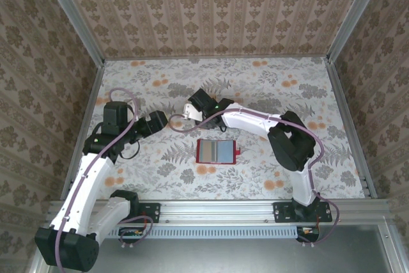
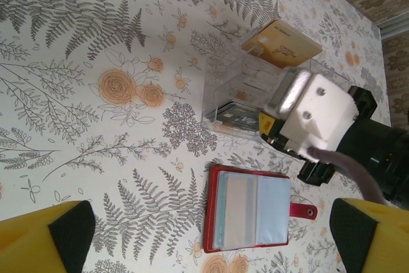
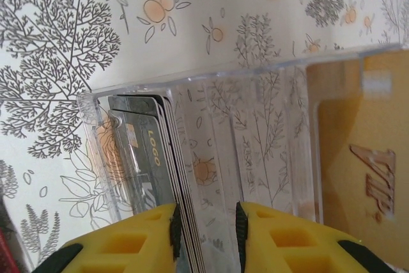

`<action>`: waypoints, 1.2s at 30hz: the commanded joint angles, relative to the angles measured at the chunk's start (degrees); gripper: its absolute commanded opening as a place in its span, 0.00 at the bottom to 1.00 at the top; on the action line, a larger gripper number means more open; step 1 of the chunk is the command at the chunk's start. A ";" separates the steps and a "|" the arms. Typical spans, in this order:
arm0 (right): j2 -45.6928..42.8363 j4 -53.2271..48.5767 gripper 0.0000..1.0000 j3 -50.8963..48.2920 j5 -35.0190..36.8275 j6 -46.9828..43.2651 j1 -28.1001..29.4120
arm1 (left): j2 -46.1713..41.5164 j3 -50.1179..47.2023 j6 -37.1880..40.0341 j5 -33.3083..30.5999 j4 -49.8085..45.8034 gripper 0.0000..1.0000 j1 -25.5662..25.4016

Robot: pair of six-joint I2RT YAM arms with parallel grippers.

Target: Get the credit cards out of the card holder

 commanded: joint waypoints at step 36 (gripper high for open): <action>-24.43 9.53 0.00 -40.12 -15.90 78.41 -1.82 | 36.83 1.36 -3.65 8.34 17.06 0.23 -23.58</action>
